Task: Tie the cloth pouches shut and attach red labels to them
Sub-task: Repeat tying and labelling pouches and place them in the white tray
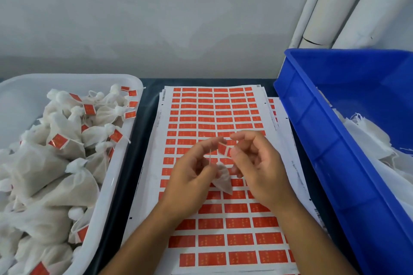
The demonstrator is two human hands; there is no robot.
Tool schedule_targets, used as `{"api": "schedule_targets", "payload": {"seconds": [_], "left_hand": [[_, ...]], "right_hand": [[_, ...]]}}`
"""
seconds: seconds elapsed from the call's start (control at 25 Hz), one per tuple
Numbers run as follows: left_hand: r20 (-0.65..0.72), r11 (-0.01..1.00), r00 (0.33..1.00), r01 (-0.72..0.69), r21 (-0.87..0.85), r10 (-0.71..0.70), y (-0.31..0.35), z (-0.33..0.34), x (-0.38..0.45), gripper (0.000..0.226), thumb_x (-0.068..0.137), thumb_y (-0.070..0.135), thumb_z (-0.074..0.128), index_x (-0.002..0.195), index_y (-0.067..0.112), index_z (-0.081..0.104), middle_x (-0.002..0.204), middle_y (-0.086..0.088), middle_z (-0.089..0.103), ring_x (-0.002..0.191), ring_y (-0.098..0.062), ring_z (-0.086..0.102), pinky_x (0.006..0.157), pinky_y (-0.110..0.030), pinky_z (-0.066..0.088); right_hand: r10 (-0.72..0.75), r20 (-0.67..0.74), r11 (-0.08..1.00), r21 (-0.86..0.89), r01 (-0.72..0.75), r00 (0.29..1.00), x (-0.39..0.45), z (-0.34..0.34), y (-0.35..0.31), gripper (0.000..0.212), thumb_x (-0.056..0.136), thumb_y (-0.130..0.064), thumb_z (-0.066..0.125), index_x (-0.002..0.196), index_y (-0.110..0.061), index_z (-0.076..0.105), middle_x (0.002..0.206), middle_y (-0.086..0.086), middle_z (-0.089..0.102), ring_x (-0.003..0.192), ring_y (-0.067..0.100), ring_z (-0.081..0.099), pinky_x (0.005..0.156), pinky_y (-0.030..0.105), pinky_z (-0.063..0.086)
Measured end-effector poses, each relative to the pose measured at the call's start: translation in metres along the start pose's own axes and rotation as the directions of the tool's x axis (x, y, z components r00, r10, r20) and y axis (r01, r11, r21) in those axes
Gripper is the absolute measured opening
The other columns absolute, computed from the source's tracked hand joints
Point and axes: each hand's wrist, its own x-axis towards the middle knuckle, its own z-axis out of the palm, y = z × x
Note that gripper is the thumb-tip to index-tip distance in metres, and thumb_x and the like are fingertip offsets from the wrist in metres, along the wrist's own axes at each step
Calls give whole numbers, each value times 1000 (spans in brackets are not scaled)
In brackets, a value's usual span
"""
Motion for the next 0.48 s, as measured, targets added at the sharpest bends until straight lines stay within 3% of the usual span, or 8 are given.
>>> {"api": "schedule_targets", "payload": {"seconds": [0.08, 0.2, 0.48], "left_hand": [[80, 1000, 997, 8, 8, -9, -4, -1, 1, 47, 95, 24, 59, 137, 43, 57, 117, 17, 70, 83, -17, 71, 73, -30, 63], [125, 999, 992, 8, -47, -2, -5, -4, 0, 48, 96, 24, 60, 142, 37, 56, 134, 19, 64, 115, -12, 68, 91, -38, 61], [103, 991, 994, -16, -132, 30, -8, -1, -2, 40, 103, 19, 43, 134, 32, 64, 125, 22, 69, 118, -3, 65, 86, -14, 54]], "right_hand": [[-19, 54, 999, -28, 21, 998, -2, 3, 0, 19, 93, -37, 67, 108, -40, 57, 91, -12, 69, 88, 15, 72, 67, 22, 60], [-15, 79, 993, -119, 25, 997, -4, 6, 2, 20, 90, -36, 71, 98, -39, 53, 88, -13, 69, 83, 12, 73, 65, 24, 62], [-10, 49, 980, -199, 19, 999, -5, 8, 5, 25, 92, -31, 75, 90, -33, 51, 81, -11, 69, 73, 11, 73, 63, 29, 63]]}}
